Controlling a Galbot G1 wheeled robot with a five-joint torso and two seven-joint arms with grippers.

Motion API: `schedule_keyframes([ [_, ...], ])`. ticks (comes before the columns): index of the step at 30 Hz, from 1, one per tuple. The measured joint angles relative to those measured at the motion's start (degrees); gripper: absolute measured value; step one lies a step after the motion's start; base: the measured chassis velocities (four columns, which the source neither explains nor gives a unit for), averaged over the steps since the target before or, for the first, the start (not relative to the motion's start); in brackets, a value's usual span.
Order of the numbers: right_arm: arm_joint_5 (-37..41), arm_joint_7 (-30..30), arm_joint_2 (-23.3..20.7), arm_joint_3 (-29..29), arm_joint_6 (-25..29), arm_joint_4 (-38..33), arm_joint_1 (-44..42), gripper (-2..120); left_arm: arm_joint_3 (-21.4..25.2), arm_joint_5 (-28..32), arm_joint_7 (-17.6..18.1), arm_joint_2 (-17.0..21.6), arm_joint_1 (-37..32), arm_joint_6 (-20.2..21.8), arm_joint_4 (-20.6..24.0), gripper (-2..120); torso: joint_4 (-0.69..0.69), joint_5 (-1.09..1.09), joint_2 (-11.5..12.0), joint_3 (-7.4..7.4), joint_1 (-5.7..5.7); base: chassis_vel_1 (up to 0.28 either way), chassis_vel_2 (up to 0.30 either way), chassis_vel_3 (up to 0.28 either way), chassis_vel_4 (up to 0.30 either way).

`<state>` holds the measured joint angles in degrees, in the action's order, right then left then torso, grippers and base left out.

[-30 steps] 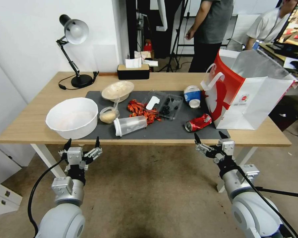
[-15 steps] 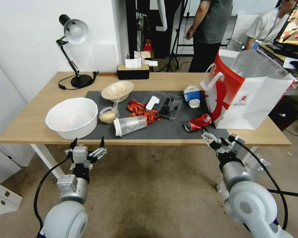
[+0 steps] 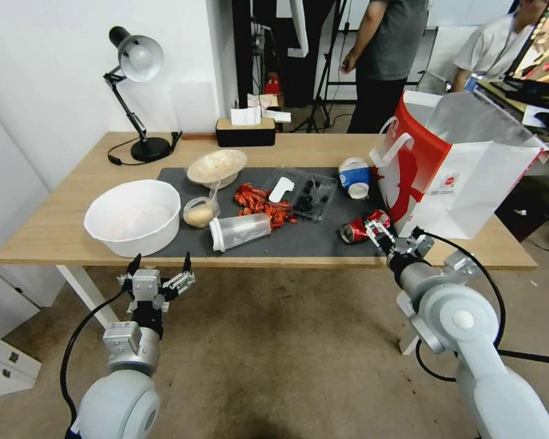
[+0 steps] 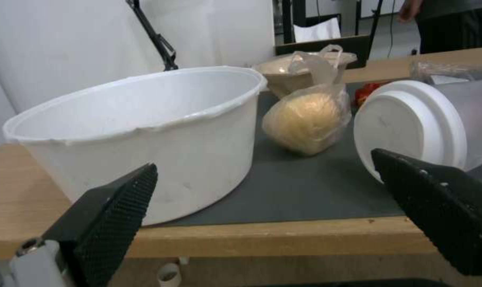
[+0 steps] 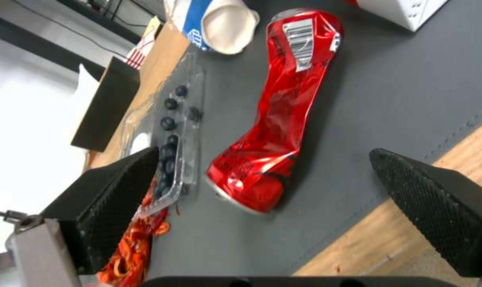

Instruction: Pick up the trash from the table and place it into the takeout bag.

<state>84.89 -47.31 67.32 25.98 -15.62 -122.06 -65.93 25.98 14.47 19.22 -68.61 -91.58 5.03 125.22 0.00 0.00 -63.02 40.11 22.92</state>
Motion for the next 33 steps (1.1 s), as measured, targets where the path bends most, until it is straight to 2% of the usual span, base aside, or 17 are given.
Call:
schedule_keyframes([
  [11,5.44,-1.60,0.22,-0.53,-0.32,3.42,4.44,100,0.03,0.48,0.00,0.03,-0.01,0.69,0.02,100,0.00,0.00,0.00,-0.01,0.00,0.000,0.000,0.000,0.000],
  [20,8.90,-5.58,0.41,-1.22,-1.30,7.21,8.14,100,0.39,0.93,0.13,0.11,-0.07,0.68,0.13,100,0.00,0.00,0.00,0.00,0.00,0.000,0.000,0.000,0.000],
  [33,10.11,-5.03,1.22,-1.49,-1.52,9.11,9.79,100,0.67,1.21,0.19,0.63,-0.19,0.60,0.23,100,0.00,0.00,-0.02,-0.01,-0.01,0.000,0.000,0.000,0.000],
])
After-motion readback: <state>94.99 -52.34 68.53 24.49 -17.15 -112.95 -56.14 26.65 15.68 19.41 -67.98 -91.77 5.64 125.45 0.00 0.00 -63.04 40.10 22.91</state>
